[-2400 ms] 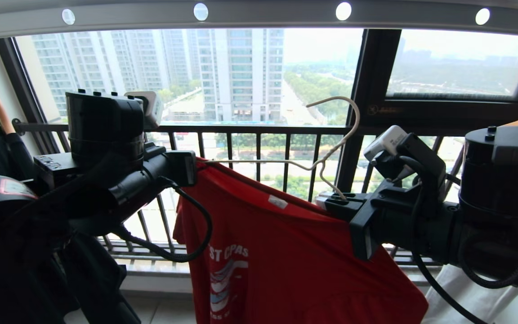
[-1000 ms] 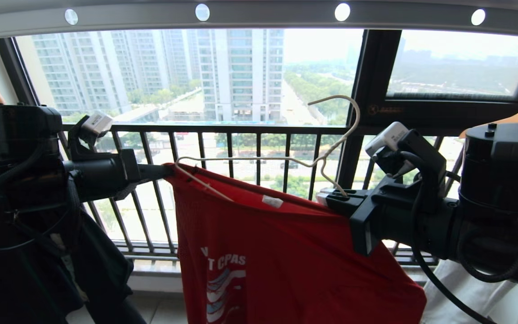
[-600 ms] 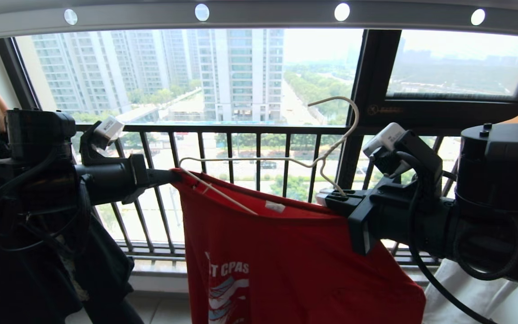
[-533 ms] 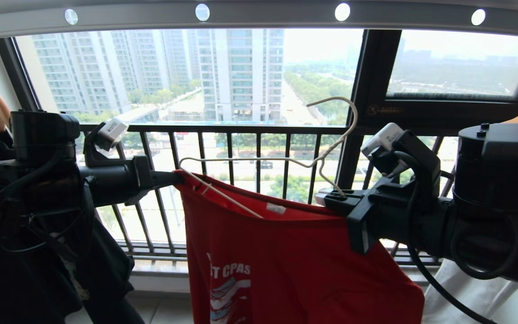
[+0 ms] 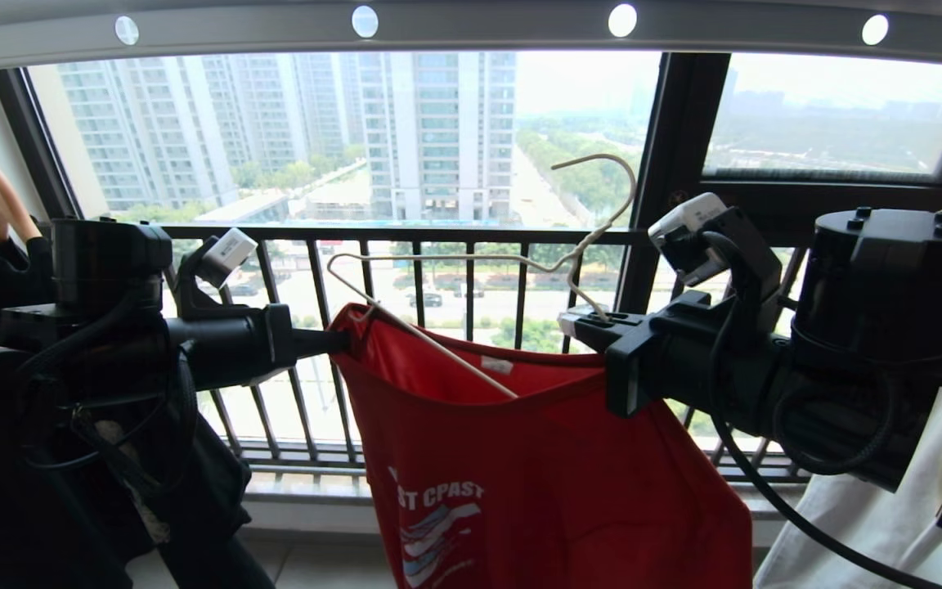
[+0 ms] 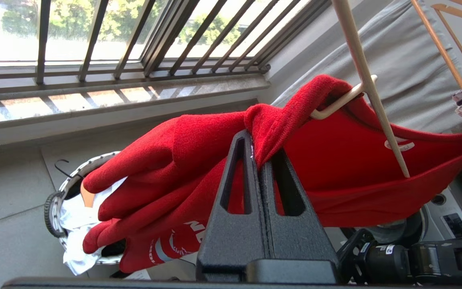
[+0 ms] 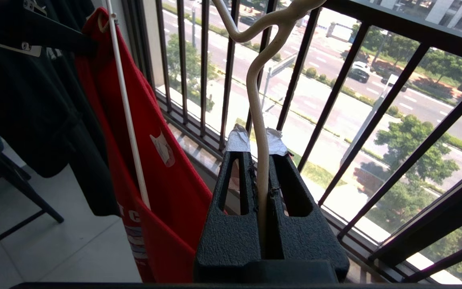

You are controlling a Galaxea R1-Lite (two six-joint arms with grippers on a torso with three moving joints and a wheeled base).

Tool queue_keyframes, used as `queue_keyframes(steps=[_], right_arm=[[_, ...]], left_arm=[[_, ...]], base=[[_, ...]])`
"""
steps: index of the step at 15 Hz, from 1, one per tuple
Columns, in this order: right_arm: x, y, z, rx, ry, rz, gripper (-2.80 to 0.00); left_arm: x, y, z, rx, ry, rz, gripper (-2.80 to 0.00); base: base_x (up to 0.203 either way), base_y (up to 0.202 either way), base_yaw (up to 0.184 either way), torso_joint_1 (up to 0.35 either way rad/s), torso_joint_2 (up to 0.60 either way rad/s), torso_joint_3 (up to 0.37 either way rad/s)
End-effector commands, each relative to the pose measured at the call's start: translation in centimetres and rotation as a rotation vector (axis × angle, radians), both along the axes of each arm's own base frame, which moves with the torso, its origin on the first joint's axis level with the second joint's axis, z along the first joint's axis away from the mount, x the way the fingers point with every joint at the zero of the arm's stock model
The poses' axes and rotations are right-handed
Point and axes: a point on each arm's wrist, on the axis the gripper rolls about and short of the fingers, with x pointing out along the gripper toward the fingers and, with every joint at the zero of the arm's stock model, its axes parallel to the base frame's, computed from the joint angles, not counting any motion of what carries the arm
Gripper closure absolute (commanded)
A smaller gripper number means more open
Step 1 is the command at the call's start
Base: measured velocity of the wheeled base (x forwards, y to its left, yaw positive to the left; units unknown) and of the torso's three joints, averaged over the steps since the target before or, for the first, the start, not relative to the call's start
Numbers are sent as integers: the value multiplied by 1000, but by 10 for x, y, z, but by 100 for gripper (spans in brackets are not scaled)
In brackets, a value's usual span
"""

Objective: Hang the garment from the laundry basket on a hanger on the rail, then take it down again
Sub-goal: Take the clothes off the clothes rack

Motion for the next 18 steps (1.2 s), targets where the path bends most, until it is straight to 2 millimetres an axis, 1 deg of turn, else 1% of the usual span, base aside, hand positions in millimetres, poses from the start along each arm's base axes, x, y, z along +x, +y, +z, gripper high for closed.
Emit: queue_keyframes(steps=[1,3,5,7,9,12,15,16,18], right_arm=[[5,4,0,34,2,-6,0],[4,4,-2,63,29,4,0],[4,3,-4,33,30,6,0],[3,3,-8,4,32,7,0],[3,3,-8,1,32,7,0],[3,3,-9,-2,31,7,0],[3,3,-6,9,23,9,0],[3,3,-6,12,24,10,0],[4,4,-4,28,26,12,0]], left_arm=[[1,-1,-2,-2,7,-5,0],[4,0,3,7,-12,51,0],[7,3,11,24,-53,176,0],[9,4,21,-40,-131,233,0],[8,13,27,-77,-164,272,0],[11,15,24,-74,-157,282,0],[20,11,11,-62,-114,273,0],[24,10,6,-57,-99,270,0],[23,0,1,-52,-82,240,0]], base=[[0,0,0,0,0,0],[0,0,0,0,0,0],[0,0,0,0,0,0],[0,0,0,0,0,0],[0,0,0,0,0,0],[0,0,0,0,0,0],[0,0,0,0,0,0],[0,0,0,0,0,0],[0,0,0,0,0,0]])
